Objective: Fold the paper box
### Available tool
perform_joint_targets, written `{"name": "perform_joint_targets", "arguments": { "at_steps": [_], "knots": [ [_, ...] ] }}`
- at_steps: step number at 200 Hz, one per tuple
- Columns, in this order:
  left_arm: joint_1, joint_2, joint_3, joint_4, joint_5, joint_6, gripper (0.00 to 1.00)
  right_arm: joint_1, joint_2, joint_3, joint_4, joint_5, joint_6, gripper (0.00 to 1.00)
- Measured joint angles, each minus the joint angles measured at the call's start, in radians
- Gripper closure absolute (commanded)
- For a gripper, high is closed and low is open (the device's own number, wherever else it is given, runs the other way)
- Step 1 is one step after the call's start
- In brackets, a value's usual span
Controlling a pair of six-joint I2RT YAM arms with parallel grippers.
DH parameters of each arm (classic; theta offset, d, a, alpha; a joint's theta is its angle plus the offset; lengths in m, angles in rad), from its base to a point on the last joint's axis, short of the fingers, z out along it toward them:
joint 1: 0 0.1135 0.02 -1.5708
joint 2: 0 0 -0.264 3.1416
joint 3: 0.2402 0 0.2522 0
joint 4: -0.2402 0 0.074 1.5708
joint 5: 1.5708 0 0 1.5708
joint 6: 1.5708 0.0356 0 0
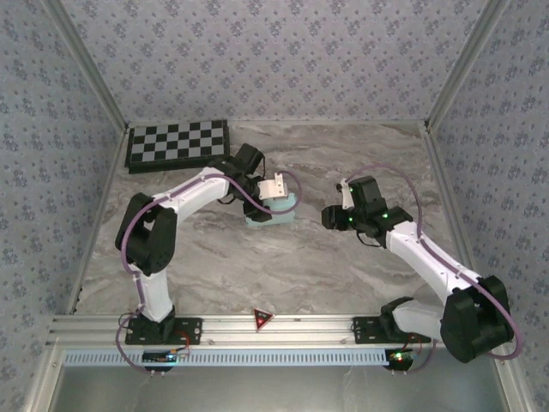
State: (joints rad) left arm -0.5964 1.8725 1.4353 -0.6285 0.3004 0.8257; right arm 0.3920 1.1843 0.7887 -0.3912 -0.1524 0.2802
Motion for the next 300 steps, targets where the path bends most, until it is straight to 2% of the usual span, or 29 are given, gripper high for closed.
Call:
{"name": "perform_joint_targets", "arguments": {
  "at_steps": [16,60,121,187,235,300],
  "knots": [
    [-0.006,0.002,0.000,0.000,-0.018,0.007,0.50,-0.005,0.000,-0.001,0.000,0.000,0.000,0.49],
    [-0.039,-0.008,-0.019,0.063,-0.068,0.008,0.50,-0.008,0.000,-0.001,0.000,0.000,0.000,0.49],
    [-0.139,-0.118,-0.228,0.324,-0.269,0.008,0.50,-0.018,0.000,-0.023,0.008,0.000,0.001,0.49],
    [-0.224,-0.160,-0.425,0.612,-0.466,0.001,0.50,-0.020,0.000,-0.042,0.023,-0.001,0.005,0.49],
    [-0.255,-0.156,-0.498,0.761,-0.560,0.005,0.48,-0.028,0.000,-0.049,0.030,0.000,0.013,0.49],
    [-0.277,-0.085,-0.504,0.858,-0.608,0.020,0.40,-0.036,0.000,-0.056,0.034,-0.001,0.019,0.49]
  ]
}}
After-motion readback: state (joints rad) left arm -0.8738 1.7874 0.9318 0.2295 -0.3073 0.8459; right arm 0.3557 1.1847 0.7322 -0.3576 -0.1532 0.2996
